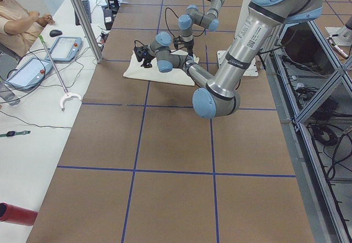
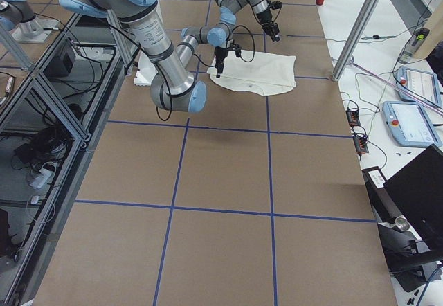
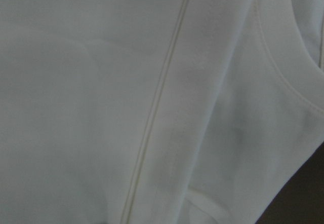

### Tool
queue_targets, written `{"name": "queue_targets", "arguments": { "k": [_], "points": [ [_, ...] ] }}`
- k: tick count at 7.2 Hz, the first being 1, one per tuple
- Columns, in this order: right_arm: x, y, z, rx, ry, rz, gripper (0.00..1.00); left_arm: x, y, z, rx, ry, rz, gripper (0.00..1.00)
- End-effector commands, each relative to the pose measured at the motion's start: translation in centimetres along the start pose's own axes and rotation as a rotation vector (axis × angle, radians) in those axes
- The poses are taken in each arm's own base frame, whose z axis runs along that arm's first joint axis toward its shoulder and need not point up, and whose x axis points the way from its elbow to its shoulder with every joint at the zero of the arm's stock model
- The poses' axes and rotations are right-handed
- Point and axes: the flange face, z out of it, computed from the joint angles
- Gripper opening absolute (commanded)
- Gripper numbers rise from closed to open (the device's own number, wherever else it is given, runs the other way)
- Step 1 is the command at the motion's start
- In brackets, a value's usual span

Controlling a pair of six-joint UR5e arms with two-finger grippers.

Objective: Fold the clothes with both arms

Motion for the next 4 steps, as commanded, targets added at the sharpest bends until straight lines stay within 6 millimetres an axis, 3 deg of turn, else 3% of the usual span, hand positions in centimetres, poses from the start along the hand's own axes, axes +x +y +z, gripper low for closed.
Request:
{"name": "queue_targets", "arguments": {
  "k": [1, 4],
  "points": [
    [-0.3, 0.5, 0.8, -0.03, 0.004, -0.001, 1.0, 0.2, 0.1, -0.3, -0.002, 0.006, 0.001, 0.49],
    [0.8, 0.1, 1.8, -0.052, 0.035, -0.004, 1.0, 0.1, 0.2, -0.5, -0.004, 0.009, 0.001, 0.49]
  ]
}}
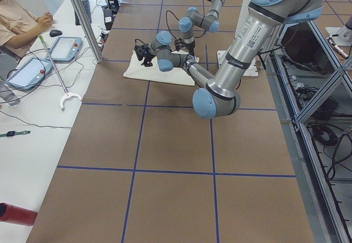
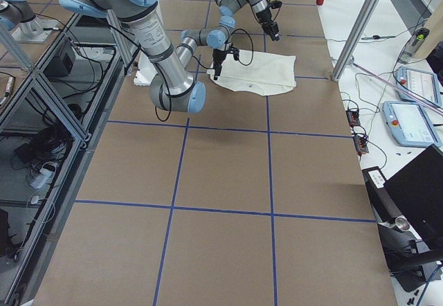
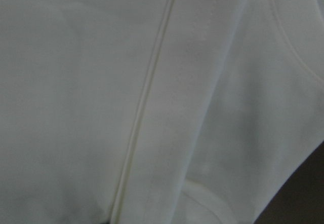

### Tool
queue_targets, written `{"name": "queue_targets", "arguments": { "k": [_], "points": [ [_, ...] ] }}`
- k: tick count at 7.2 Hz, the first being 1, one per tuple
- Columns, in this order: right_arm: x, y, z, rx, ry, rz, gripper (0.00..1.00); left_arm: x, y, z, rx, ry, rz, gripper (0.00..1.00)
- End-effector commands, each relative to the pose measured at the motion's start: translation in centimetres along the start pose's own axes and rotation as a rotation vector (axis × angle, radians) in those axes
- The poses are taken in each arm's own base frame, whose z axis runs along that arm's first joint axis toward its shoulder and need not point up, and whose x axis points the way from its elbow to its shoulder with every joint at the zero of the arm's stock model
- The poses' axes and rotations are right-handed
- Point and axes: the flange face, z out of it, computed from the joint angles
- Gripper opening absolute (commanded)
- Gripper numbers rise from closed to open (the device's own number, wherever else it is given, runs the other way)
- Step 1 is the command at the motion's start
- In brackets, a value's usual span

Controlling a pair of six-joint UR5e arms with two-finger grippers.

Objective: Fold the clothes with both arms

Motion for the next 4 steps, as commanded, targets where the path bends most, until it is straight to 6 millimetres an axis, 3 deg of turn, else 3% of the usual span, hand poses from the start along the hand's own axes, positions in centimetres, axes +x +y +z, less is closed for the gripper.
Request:
{"name": "queue_targets", "arguments": {
  "k": [1, 3, 4],
  "points": [
    [3.0, -0.2, -0.1, -0.014, 0.041, -0.016, 1.0, -0.2, 0.0, -0.1, 0.001, -0.001, -0.001, 0.49],
    [12.5, 3.0, 0.9, -0.012, 0.055, -0.053, 1.0, -0.5, -0.1, -0.2, 0.002, -0.003, -0.001, 0.49],
    [14.6, 4.6, 0.7, -0.011, 0.05, -0.064, 1.0, -0.5, -0.1, -0.2, 0.002, -0.004, 0.001, 0.49]
  ]
}}
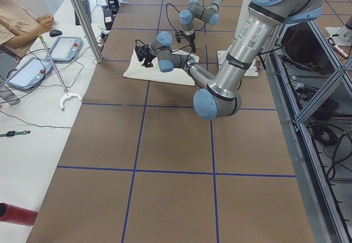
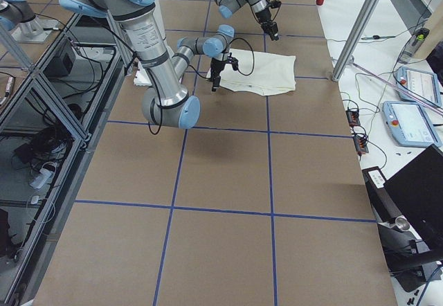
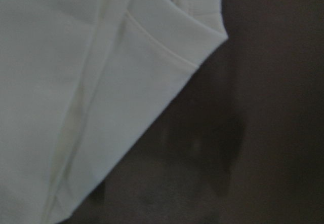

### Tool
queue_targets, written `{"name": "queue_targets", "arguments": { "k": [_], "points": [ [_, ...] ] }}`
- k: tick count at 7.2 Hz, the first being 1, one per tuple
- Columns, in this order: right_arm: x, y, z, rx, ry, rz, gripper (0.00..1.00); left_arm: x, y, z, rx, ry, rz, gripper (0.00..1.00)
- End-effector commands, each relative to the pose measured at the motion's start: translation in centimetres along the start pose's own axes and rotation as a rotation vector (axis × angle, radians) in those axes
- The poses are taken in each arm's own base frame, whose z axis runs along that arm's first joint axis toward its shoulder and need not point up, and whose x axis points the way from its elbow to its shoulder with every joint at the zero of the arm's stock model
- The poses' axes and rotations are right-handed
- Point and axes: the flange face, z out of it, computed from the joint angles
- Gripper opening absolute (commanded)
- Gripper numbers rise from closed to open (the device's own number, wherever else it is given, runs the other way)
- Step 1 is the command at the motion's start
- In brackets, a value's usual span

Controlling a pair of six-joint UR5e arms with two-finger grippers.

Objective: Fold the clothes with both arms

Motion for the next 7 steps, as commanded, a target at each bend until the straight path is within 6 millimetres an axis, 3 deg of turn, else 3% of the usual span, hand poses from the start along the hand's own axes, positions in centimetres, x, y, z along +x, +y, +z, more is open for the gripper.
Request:
{"name": "queue_targets", "arguments": {
  "k": [1, 2, 5, 6, 7],
  "points": [
    [2.1, 1.9, -0.9, 0.018, -0.007, -0.025, 1.0, 0.1, 0.1, -0.6, -0.002, 0.01, 0.002, 0.49],
    [1.0, 1.8, -1.9, 0.032, -0.027, -0.016, 1.0, 0.0, 0.0, -0.7, -0.002, 0.01, 0.0, 0.49],
    [-1.8, 1.6, -4.8, 0.152, -0.254, 0.36, 1.0, 0.0, 0.1, -0.9, -0.002, 0.013, 0.002, 0.49],
    [-2.7, 2.1, -5.0, 0.188, -0.317, 0.525, 1.0, 0.0, 0.1, -0.9, -0.003, 0.014, 0.002, 0.49],
    [-4.4, 3.4, -3.8, 0.265, -0.368, 0.694, 0.99, 0.1, 0.1, -1.0, -0.003, 0.016, 0.001, 0.49]
  ]
}}
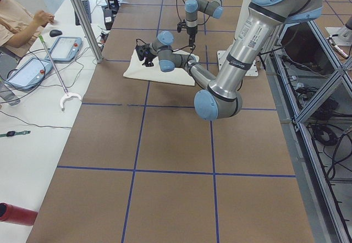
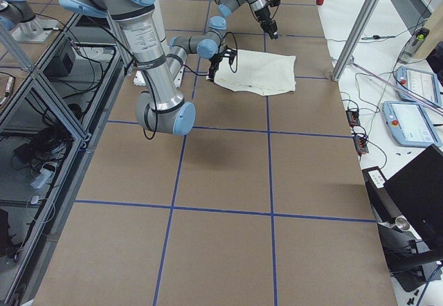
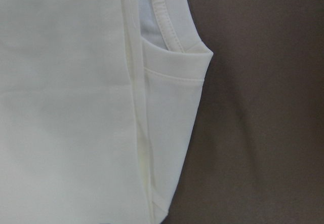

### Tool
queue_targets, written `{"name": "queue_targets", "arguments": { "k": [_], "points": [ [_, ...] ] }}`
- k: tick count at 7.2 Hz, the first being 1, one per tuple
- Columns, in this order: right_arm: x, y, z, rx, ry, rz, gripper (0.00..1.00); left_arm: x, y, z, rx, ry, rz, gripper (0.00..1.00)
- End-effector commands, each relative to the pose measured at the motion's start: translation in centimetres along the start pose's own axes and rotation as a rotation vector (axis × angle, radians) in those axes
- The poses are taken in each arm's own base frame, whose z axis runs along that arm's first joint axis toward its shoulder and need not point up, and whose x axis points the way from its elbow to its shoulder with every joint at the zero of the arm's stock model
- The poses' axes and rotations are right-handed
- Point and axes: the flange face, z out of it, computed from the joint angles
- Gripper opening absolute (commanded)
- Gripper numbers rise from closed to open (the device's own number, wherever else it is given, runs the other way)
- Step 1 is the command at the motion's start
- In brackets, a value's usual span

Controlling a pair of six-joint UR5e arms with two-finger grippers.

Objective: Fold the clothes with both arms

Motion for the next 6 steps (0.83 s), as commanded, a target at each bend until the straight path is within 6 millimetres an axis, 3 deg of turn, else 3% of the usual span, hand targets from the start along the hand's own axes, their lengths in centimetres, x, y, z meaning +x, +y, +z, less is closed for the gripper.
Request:
{"name": "queue_targets", "arguments": {
  "k": [1, 2, 3, 6],
  "points": [
    [-0.8, 3.8, 1.7, 0.151, -0.15, 0.339, 0.98, -0.1, 0.0, -0.2, 0.0, 0.002, -0.001, 0.49],
    [-0.6, 5.5, 2.4, 0.144, -0.155, 0.377, 0.9, -0.8, 0.7, 0.1, -0.008, -0.009, 0.002, 0.5],
    [-0.4, 5.6, 2.9, 0.143, -0.148, 0.404, 0.86, -1.0, 0.7, 0.2, -0.008, -0.013, 0.002, 0.5],
    [-0.5, 5.3, 3.0, 0.16, -0.153, 0.418, 0.87, -1.1, 1.5, 0.4, -0.016, -0.014, 0.006, 0.5]
  ]
}}
